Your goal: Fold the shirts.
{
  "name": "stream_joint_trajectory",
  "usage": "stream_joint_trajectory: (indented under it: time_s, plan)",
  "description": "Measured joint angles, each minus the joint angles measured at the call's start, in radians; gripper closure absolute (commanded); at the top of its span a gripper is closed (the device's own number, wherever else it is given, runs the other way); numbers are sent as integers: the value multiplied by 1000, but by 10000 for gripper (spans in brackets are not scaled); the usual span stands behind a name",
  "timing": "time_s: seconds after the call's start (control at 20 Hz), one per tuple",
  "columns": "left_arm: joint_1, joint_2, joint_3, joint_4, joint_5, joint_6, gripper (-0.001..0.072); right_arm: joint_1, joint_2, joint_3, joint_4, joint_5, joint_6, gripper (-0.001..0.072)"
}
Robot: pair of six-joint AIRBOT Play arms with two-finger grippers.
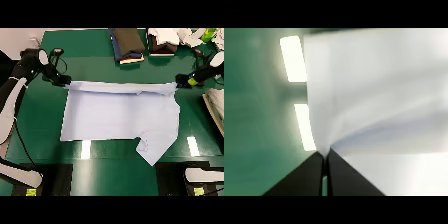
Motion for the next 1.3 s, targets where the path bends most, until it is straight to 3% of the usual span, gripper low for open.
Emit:
stream_joint_trajectory:
  time_s: [0.1, 0.15, 0.2, 0.25, 0.3, 0.6, 0.95, 1.3]
  plan:
    - [0, 0, -42, -11, -1, 2, 686, 0, 9, -67, -3, -19, 0, 660]
    - [0, 0, -57, -14, -3, 2, 647, 1, 12, -94, -2, -31, 0, 474]
    - [0, 0, -68, -14, -6, 2, 337, 2, 14, -116, -1, -40, 0, 349]
    - [0, 2, -75, -14, -11, 2, 144, 2, 16, -130, 12, -53, 0, 342]
    - [0, 8, -77, -15, -17, -1, 171, 3, 18, -134, 27, -57, 0, 342]
    - [0, 183, -131, 0, -93, -9, 170, 3, 105, -94, 54, 27, -4, 342]
    - [0, 533, -633, -38, -109, -101, 170, 3, 247, -84, 61, 161, -18, 343]
    - [0, 638, -932, -174, -6, -129, 171, 3, 273, -84, 64, 198, -21, 342]
